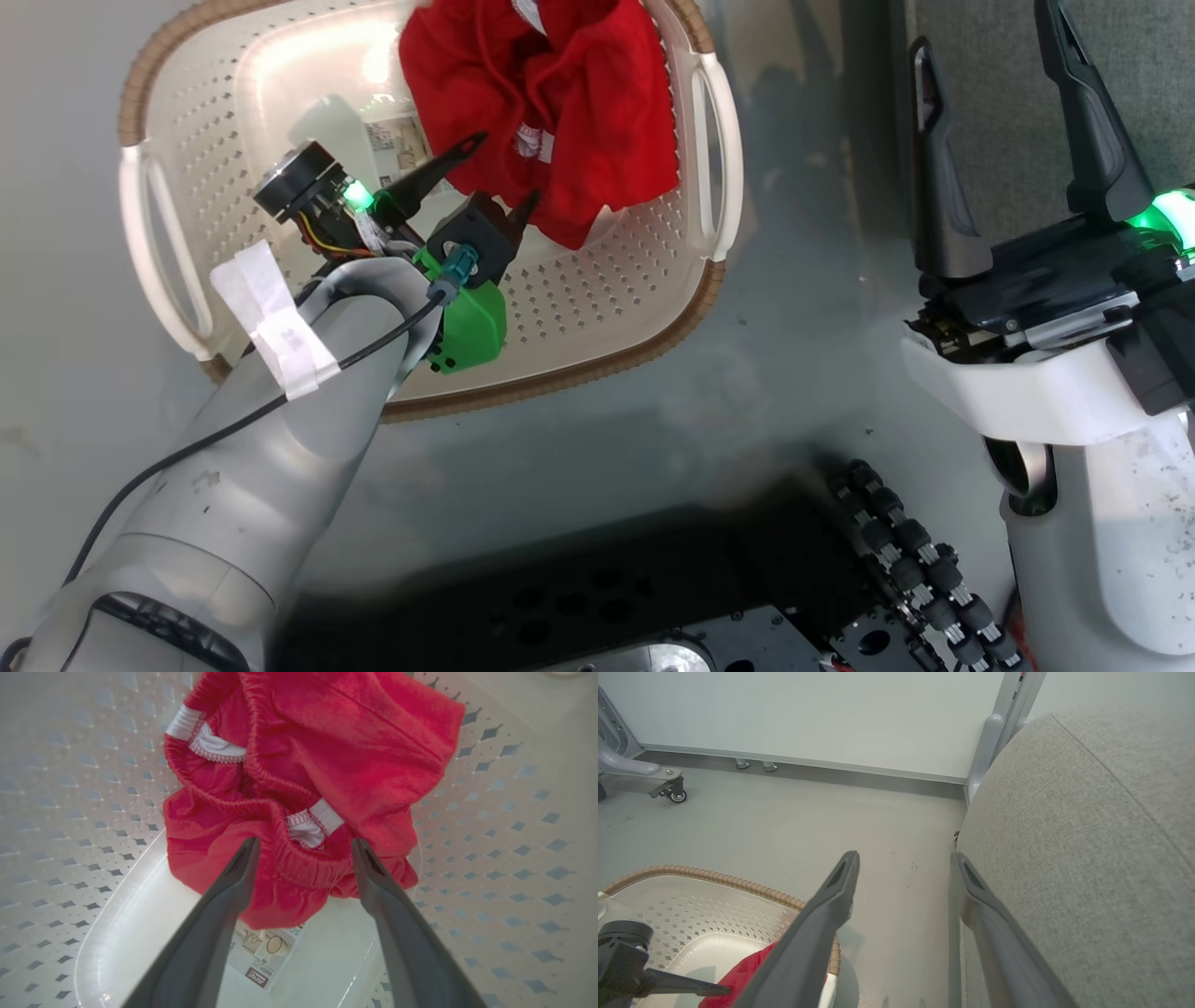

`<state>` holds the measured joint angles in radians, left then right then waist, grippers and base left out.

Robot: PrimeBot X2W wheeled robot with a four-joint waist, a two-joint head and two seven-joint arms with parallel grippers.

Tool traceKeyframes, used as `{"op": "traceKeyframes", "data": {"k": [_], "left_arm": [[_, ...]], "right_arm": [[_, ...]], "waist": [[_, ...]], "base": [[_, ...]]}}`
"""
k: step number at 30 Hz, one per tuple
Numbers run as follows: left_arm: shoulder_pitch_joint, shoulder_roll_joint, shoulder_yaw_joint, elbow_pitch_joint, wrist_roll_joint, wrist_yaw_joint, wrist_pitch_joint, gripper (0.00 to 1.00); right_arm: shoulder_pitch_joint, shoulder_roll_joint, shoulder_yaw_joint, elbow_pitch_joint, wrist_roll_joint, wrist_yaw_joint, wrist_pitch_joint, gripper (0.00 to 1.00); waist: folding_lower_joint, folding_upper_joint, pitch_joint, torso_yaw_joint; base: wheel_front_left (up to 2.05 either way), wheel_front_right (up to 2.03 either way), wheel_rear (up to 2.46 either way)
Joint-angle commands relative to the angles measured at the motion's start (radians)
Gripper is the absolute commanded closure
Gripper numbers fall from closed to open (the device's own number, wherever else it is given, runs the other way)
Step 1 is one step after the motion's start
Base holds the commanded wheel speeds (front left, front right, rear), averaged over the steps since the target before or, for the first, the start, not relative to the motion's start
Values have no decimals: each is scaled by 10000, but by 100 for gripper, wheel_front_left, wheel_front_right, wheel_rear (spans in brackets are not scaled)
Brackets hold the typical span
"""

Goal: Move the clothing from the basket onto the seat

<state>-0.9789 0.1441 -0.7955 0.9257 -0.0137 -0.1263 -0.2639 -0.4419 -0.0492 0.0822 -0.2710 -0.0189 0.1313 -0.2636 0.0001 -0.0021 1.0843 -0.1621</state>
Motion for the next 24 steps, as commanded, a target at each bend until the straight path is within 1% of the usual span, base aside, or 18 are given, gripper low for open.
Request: {"op": "traceKeyframes", "data": {"k": [1,6,13,24], "left_arm": [[-246,109,-20,52,49,43,-8,0],[-405,54,-86,311,76,210,-8,0],[-644,-94,-32,1137,56,903,-8,0],[-1059,-222,-9,2482,-155,1260,-6,0]], "right_arm": [[-153,-23,44,-94,15,-10,-15,0],[-23,-22,129,-192,-18,-10,-15,0],[234,-23,209,-340,-181,-10,-15,0],[444,-23,328,-604,-354,-10,-15,0]], "waist": [[-1,21,230,-194],[-1,21,304,-270],[-1,21,326,-334],[-1,21,351,-428]], "base": [[0,0,0],[0,0,0],[0,0,0],[0,0,0]]}}
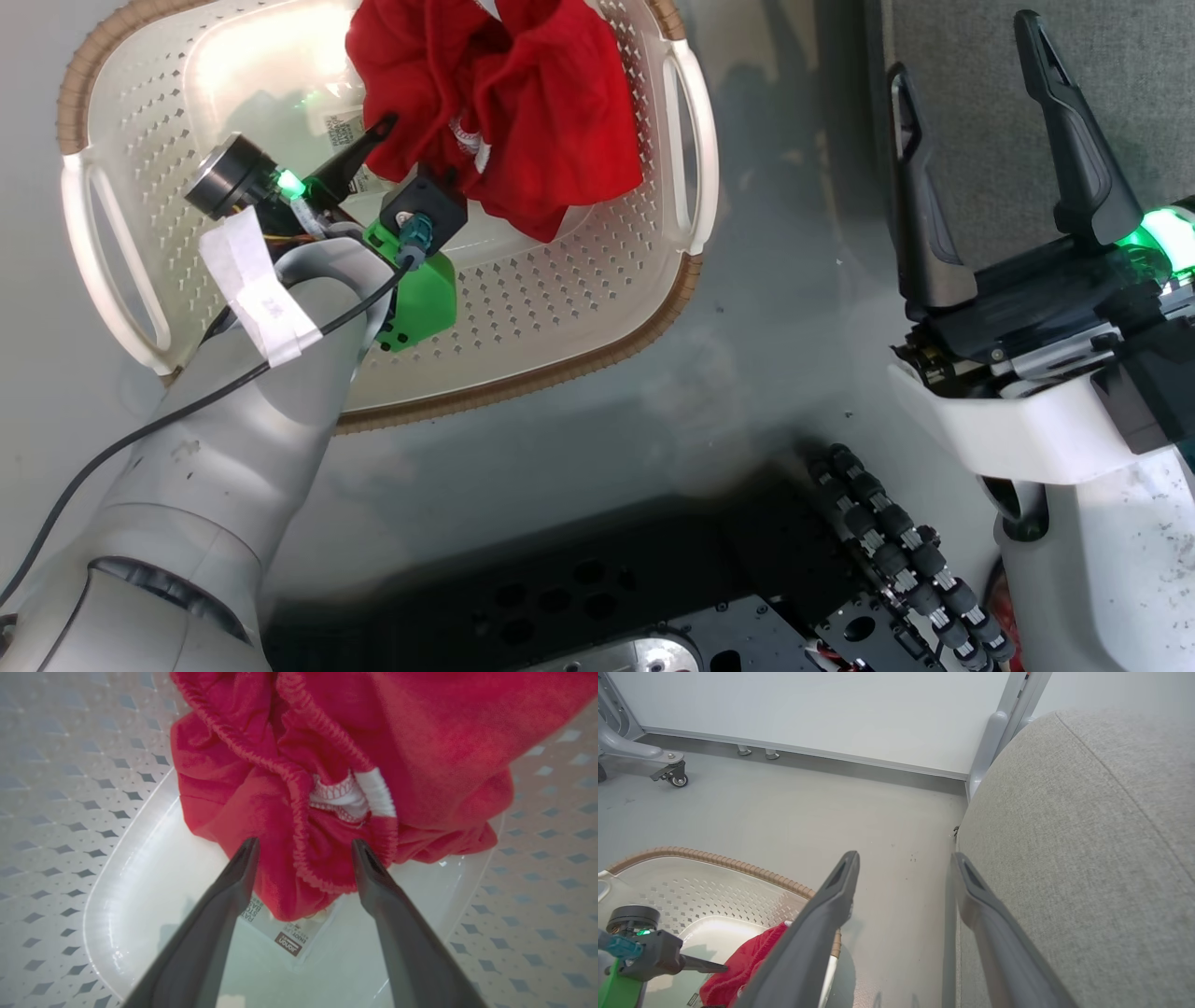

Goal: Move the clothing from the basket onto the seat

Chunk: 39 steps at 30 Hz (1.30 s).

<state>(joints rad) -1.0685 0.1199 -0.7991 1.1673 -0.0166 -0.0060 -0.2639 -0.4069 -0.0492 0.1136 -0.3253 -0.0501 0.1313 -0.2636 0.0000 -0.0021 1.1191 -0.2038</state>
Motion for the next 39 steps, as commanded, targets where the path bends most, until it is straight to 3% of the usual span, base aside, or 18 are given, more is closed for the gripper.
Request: {"op": "traceKeyframes", "data": {"k": [1,8,11,12,23,31,39], "left_arm": [[-194,-4,41,154,-169,49,-7,0],[-409,-109,71,778,-324,95,-7,0],[-470,-107,71,980,-372,191,88,82],[-483,-84,78,1030,-412,247,154,100],[-325,154,121,1207,-691,603,472,100],[-513,249,334,933,-963,1011,32,100],[518,559,1026,-1121,-1498,1506,-10,100]], "right_arm": [[95,-23,22,-84,-37,-10,-15,0],[235,-22,110,-237,-117,-10,-15,0],[272,-59,149,-257,-173,-10,-15,0],[271,-67,157,-265,-179,-10,-15,0],[95,-104,258,-254,-221,-10,-15,0],[-405,-53,419,-182,-99,-10,-15,0],[-745,-21,408,71,-5,-10,-15,0]], "waist": [[0,21,4,-21],[0,21,35,-54],[0,21,61,-57],[0,21,71,-50],[0,21,133,35],[0,21,32,6],[0,21,-975,145]], "base": [[0,0,0],[0,0,0],[0,0,0],[0,0,0],[0,0,0],[0,0,0],[0,0,0]]}}
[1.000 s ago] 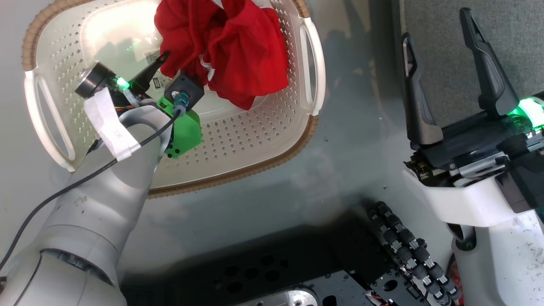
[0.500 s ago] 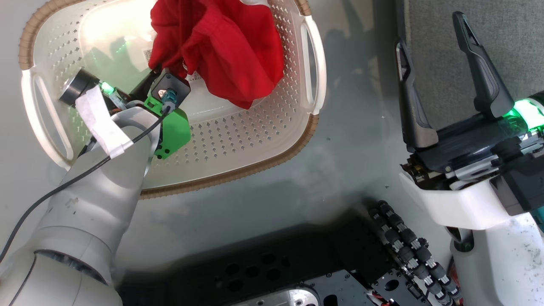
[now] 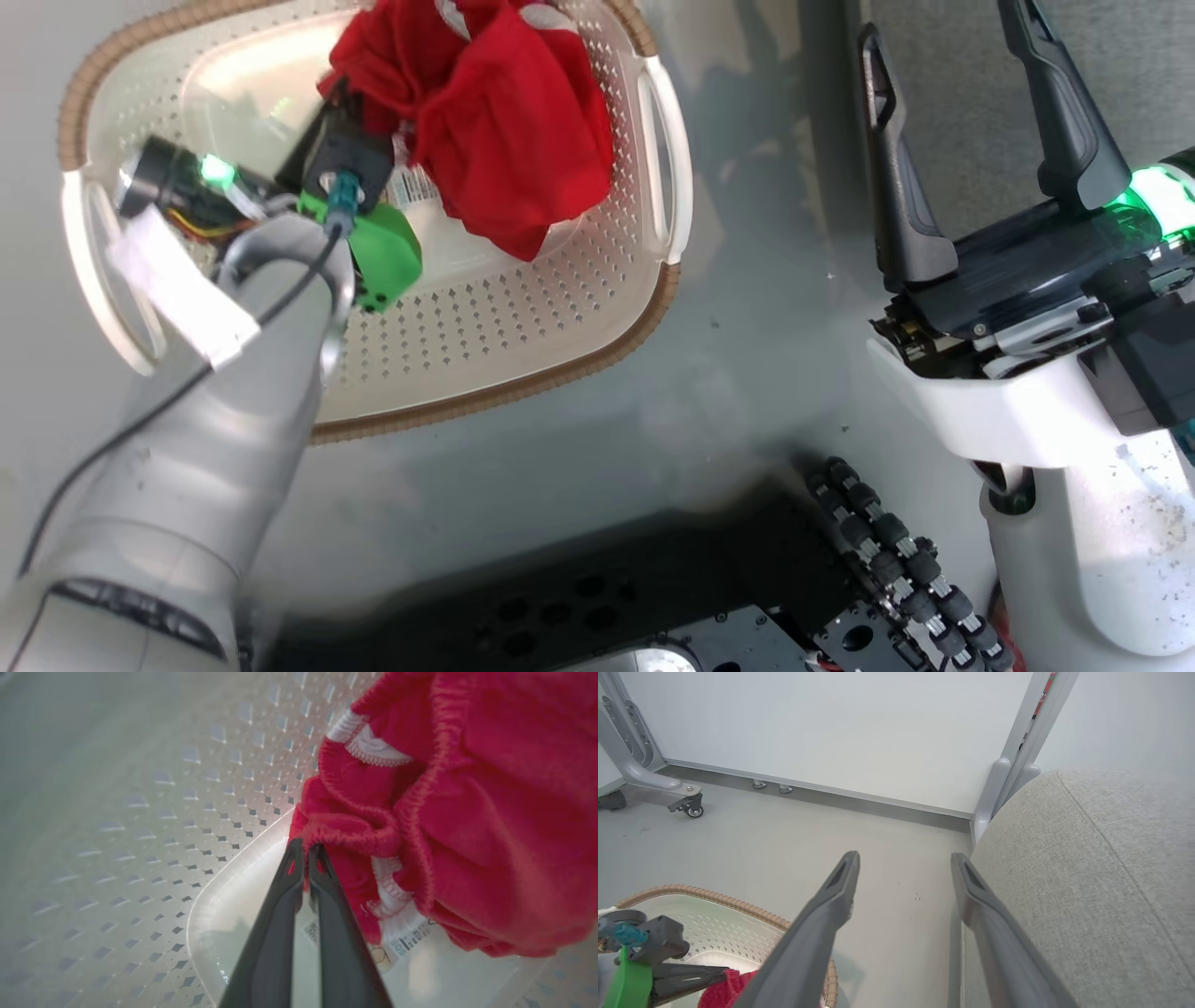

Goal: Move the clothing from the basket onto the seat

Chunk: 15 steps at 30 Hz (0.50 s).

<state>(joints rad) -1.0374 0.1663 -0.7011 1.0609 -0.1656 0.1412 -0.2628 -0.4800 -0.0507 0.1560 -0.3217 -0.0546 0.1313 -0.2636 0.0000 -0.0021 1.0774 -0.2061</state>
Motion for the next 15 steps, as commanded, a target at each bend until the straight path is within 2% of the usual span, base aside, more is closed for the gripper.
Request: {"op": "traceKeyframes", "data": {"k": [1,6,15], "left_arm": [[387,129,123,-327,-58,75,-16,100],[1574,263,641,-1557,-310,31,-15,100],[3950,-46,1768,-3637,-474,24,-17,100]], "right_arm": [[-8,-6,-30,71,68,-10,-17,0],[238,-8,-86,266,204,-10,-17,0],[1078,-11,-34,871,206,-10,-15,0]], "waist": [[0,21,-763,196],[0,21,-2001,280],[0,21,-4831,524]], "base": [[0,0,0],[0,0,0],[0,0,0]]}}
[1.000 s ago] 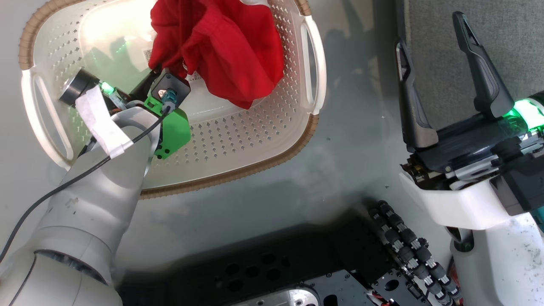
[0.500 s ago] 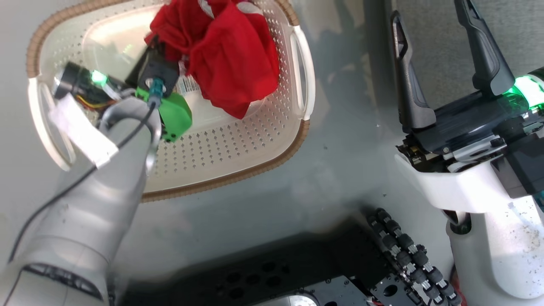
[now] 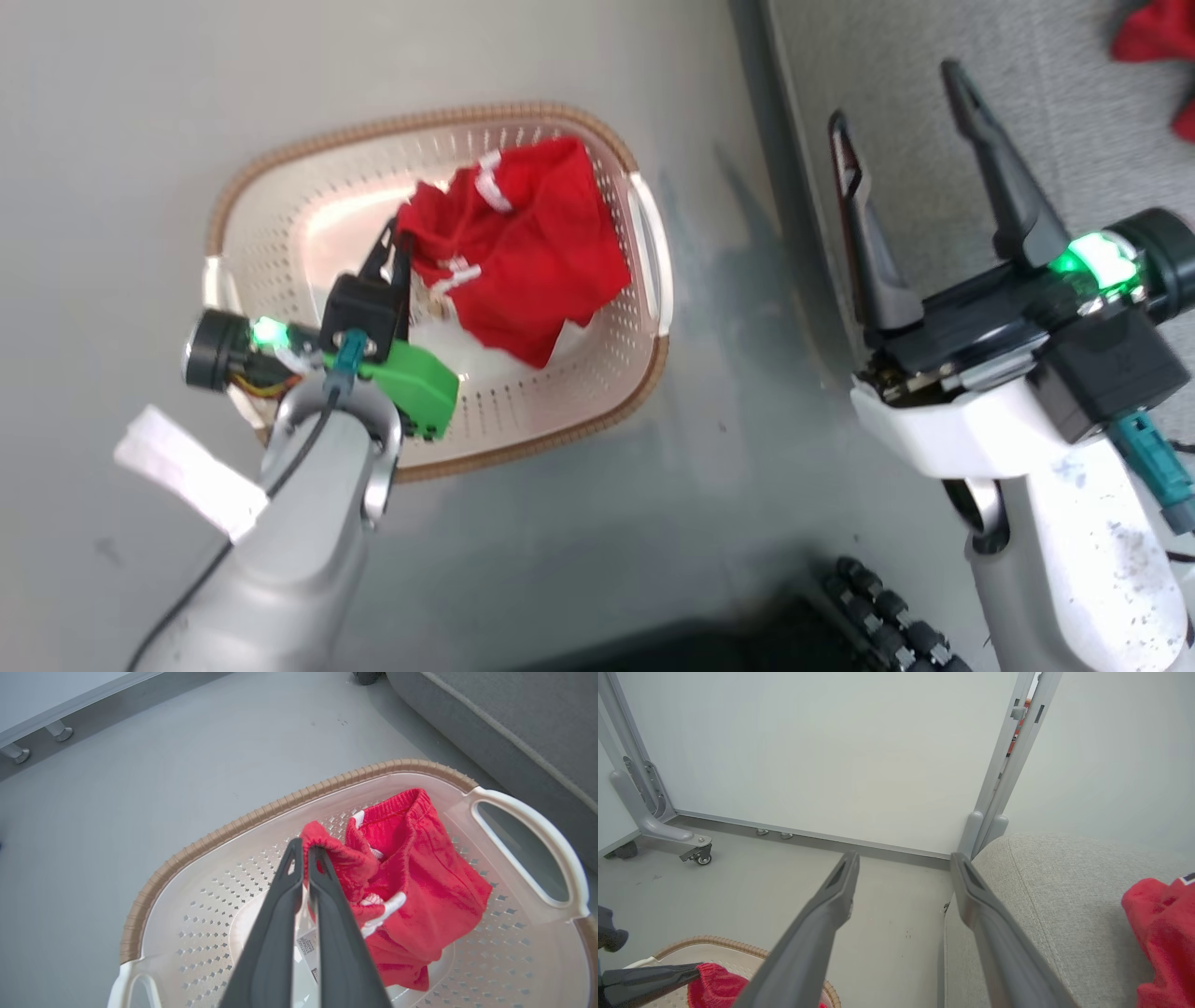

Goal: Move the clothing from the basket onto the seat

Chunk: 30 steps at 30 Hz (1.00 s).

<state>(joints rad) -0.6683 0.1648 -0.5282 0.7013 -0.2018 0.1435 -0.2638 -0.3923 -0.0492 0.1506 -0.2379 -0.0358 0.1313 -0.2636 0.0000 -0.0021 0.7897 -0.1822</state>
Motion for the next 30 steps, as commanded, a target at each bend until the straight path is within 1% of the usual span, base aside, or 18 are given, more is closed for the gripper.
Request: {"op": "traceKeyframes", "data": {"k": [1,7,8,11,17,24,30], "left_arm": [[521,-66,174,-246,-114,-19,-7,100],[2051,-370,1058,-1752,92,-268,-9,100],[2232,-415,1194,-2000,116,-302,-9,100],[2865,-580,1583,-2864,219,-580,-9,100],[3713,-872,2084,-4187,490,-1036,-9,100],[4232,-1076,2275,-5147,557,-1353,-8,100],[4383,-1135,2097,-5750,469,-1563,-8,100]], "right_arm": [[302,-26,45,106,52,-10,-15,0],[1176,-27,180,565,186,-10,-15,0],[1303,-28,229,620,214,-10,-15,0],[1721,-28,362,848,304,-10,-15,0],[2390,-28,752,1315,442,-10,-15,0],[2971,-72,1074,1781,454,-10,-15,0],[3355,-125,1148,1937,533,-10,-15,0]], "waist": [[0,21,-2253,298],[0,21,-4101,506],[0,21,-4288,531],[0,21,-4999,668],[0,21,-6065,852],[0,21,-7073,937],[0,21,-7586,892]], "base": [[0,0,0],[0,0,0],[0,0,0],[0,0,0],[0,0,0],[0,0,0],[0,0,0]]}}
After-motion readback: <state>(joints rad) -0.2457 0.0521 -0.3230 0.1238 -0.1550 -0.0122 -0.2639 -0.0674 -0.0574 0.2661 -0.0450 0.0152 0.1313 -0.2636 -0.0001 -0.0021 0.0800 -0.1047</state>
